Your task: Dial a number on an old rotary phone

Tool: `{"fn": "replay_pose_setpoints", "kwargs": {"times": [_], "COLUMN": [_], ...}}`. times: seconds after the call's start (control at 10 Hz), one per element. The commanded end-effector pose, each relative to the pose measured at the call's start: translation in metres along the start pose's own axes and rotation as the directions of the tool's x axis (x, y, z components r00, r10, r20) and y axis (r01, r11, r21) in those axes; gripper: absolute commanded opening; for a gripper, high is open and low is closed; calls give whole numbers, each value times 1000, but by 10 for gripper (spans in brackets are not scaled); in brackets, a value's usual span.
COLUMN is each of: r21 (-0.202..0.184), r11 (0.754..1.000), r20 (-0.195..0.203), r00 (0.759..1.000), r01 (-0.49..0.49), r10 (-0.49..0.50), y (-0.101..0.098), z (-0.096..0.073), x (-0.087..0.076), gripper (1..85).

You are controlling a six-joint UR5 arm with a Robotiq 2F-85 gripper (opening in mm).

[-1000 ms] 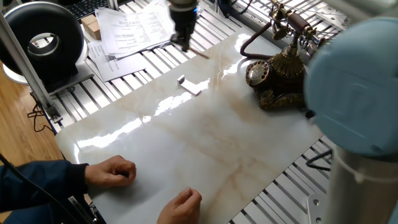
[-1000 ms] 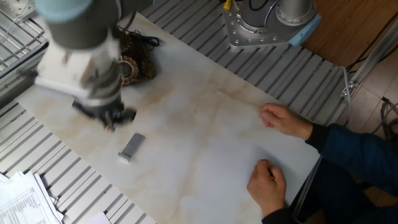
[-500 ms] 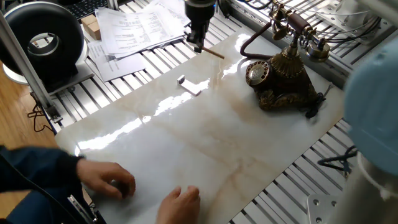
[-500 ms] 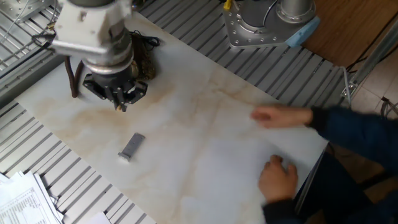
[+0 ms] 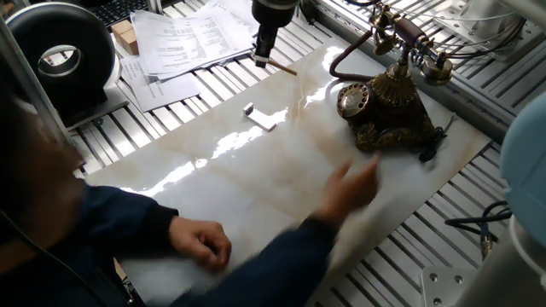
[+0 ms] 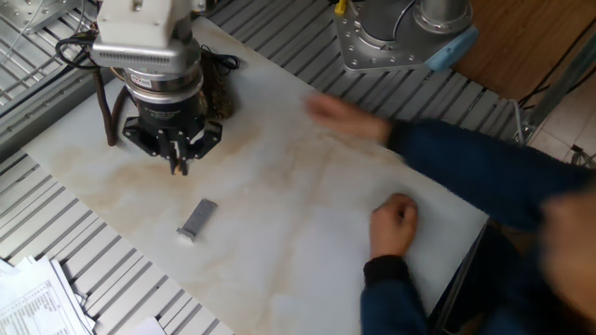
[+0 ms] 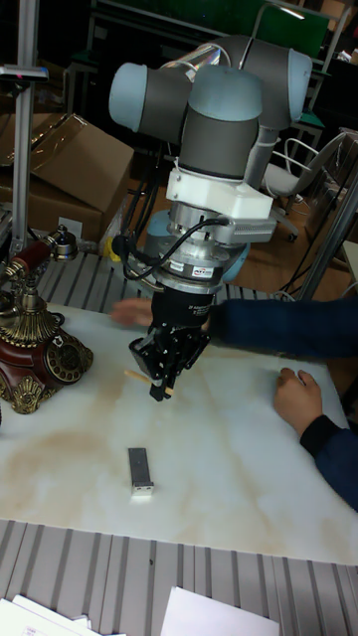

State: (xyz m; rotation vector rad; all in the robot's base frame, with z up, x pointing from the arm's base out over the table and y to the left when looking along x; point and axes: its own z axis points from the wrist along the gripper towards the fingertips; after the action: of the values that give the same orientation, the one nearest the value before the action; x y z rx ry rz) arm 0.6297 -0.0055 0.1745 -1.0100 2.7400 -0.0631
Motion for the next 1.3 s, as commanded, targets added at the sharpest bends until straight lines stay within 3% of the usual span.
{"fn": "replay_pose_setpoints", "kwargs": {"times": [0.0, 0.1, 0.2, 0.4, 0.8, 1.0, 1.2], "r21": [37, 59, 71, 40, 26, -12, -21], "r11": [999, 998, 997, 999, 998, 1000, 1000], "r20": [-53, -90, -103, -104, -98, -56, -56], "r00": [999, 996, 995, 995, 994, 998, 998], "r01": [3, -9, -5, -2, 58, 15, 8], "r10": [-1, 15, 12, 6, -56, -15, -9], "y": [-10, -15, -18, -4, -10, -17, -26], "z": [-3, -4, -4, -5, 2, 14, 17], "x": [16, 26, 29, 40, 51, 62, 79], "gripper": [20, 20, 20, 20, 20, 20, 20]}}
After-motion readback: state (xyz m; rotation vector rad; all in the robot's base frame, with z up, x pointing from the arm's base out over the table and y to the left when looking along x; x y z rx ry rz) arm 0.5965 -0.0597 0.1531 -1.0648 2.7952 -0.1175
